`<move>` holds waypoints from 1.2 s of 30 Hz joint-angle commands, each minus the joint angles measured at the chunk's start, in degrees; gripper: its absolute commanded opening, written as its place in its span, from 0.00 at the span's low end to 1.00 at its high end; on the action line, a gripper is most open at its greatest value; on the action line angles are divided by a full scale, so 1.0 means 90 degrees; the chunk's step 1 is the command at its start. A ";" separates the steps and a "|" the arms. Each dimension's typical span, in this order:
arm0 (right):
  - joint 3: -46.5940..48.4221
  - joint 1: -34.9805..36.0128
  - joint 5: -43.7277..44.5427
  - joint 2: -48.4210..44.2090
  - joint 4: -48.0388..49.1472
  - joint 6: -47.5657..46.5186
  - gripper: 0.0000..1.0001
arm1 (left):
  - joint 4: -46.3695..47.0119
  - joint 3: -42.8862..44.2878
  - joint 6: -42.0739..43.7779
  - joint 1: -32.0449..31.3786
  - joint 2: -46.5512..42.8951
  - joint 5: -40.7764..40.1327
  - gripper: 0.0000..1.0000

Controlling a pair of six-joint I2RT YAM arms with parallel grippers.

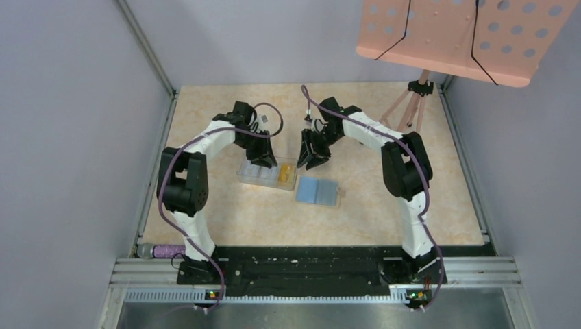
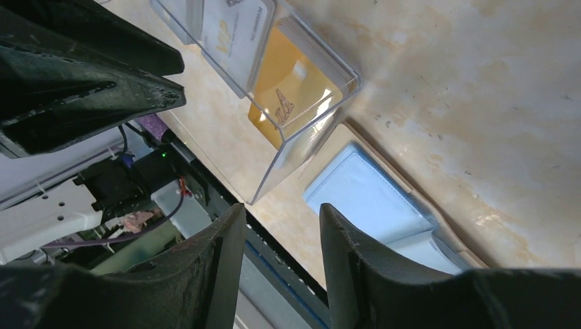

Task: Put the credit cards into the card holder
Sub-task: Pick up the credit card from the storage box.

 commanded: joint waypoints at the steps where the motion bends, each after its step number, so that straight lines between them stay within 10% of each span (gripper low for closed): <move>1: 0.0379 0.0064 -0.0005 0.0193 -0.0177 -0.0045 0.44 | -0.0295 0.0402 0.0276 -0.0240 0.0381 -0.0215 0.35; 22: 0.0362 0.0170 -0.0187 0.0415 -0.0218 -0.0066 0.29 | -0.0534 0.0735 0.0095 -0.0903 0.0964 -0.1546 0.33; 36: 0.0354 0.0173 -0.0192 0.0403 -0.0269 -0.0111 0.24 | -0.0548 0.0977 0.0096 -0.1218 0.1027 -0.1380 0.00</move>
